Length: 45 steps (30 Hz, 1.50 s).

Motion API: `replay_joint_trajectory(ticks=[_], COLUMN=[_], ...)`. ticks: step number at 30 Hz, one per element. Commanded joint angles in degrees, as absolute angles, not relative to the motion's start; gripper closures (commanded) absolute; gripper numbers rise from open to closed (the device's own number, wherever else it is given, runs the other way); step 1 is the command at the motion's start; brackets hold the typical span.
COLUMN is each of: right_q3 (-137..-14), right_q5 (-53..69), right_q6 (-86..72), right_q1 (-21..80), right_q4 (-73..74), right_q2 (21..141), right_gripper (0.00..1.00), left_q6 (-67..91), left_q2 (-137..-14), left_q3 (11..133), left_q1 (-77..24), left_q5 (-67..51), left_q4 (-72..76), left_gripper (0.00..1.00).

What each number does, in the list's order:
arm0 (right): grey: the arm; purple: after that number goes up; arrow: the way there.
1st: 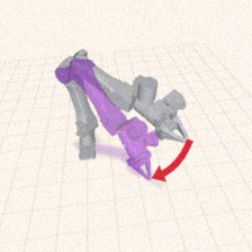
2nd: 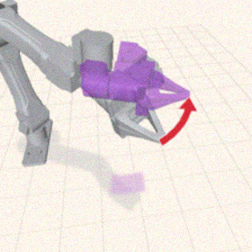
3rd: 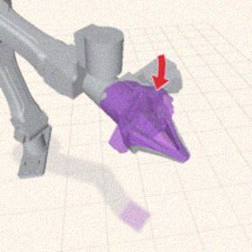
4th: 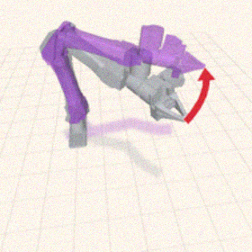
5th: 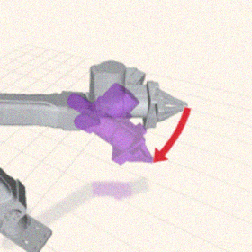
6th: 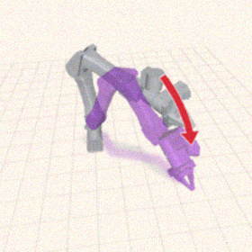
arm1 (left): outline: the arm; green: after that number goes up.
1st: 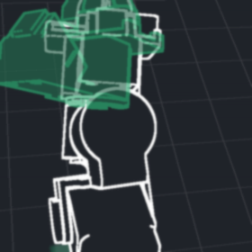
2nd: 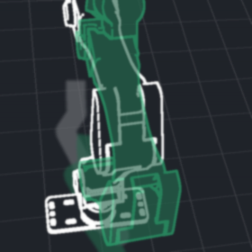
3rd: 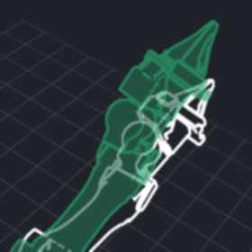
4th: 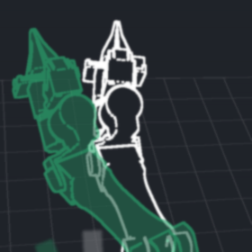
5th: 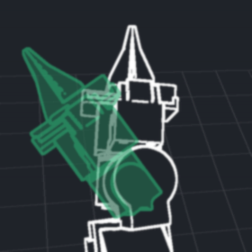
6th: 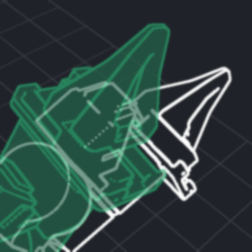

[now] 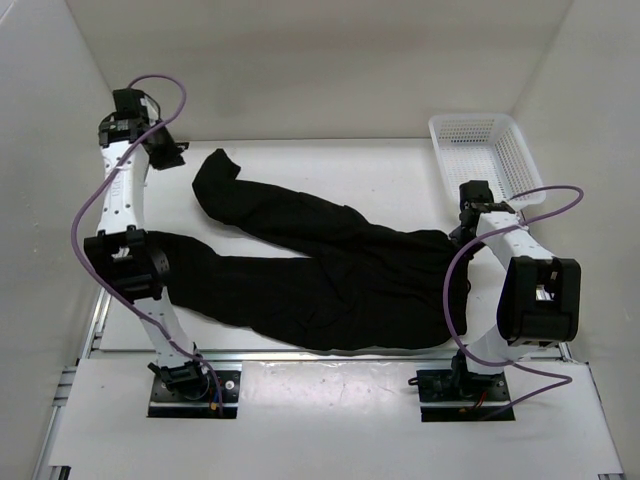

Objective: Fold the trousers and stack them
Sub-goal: Flatten the trousers out

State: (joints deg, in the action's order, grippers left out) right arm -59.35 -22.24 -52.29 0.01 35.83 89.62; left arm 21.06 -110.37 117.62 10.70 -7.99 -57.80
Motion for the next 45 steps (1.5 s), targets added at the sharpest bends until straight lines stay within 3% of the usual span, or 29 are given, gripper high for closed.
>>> replay_joint_trajectory(ticks=[1, 4, 8, 9, 12, 16, 19, 25, 32, 39, 45], right_q3=[-60.5, -60.5, -59.3, -59.3, -58.8, -58.8, -58.8, -59.3, -59.3, -58.7, -58.7], right_q5=[-22.7, -22.7, -21.5, -21.4, -20.8, -20.8, -20.8, -20.8, -20.8, -20.8, -20.8], right_q6=[-50.5, -50.0, -49.4, -48.9, -48.9, -48.9, -48.3, -48.3, -47.8, -47.8, -47.8], right_q1=[-0.3, -0.3, -0.3, -0.3, -0.3, -0.3, -0.3, -0.3, -0.3, -0.3, -0.3], right_q4=[34.7, 34.2, 33.7, 33.7, 33.1, 33.1, 33.7, 33.7, 33.7, 33.1, 33.1], right_q2=[89.8, 89.8, 90.4, 90.4, 90.9, 91.4, 91.4, 90.4, 89.8, 89.8, 89.8], right_gripper=[1.0, 1.0, 1.0, 1.0, 1.0, 1.0, 1.0, 1.0, 1.0, 1.0, 1.0], left_q6=[20.2, 20.2, 21.5, 21.5, 22.1, 21.4, 22.1, 24.4, 25.0, 23.8, 22.6], left_q2=[-112.6, -117.2, -122.2, -122.9, -126.8, -135.1, -135.1, -118.3, -103.3, -112.3, -116.4], left_q3=[120.2, 120.8, 123.0, 123.0, 125.8, 131.2, 131.2, 127.1, 129.1, 135.2, 139.1], left_q1=[8.0, 8.0, 8.0, 8.6, 9.1, 9.1, 9.1, 9.8, 12.1, 11.0, 11.0], left_q5=[-3.2, -4.3, -2.8, -2.8, -6.5, -11.8, -12.7, 1.6, 4.5, -1.5, 1.6], left_q4=[-57.3, -57.3, -59.2, -58.6, -56.5, -56.5, -57.2, -57.1, -60.5, -61.1, -61.6], left_gripper=[0.9, 0.86, 0.37, 0.31, 0.3, 0.34, 0.9, 0.9, 0.9, 0.9, 0.9])
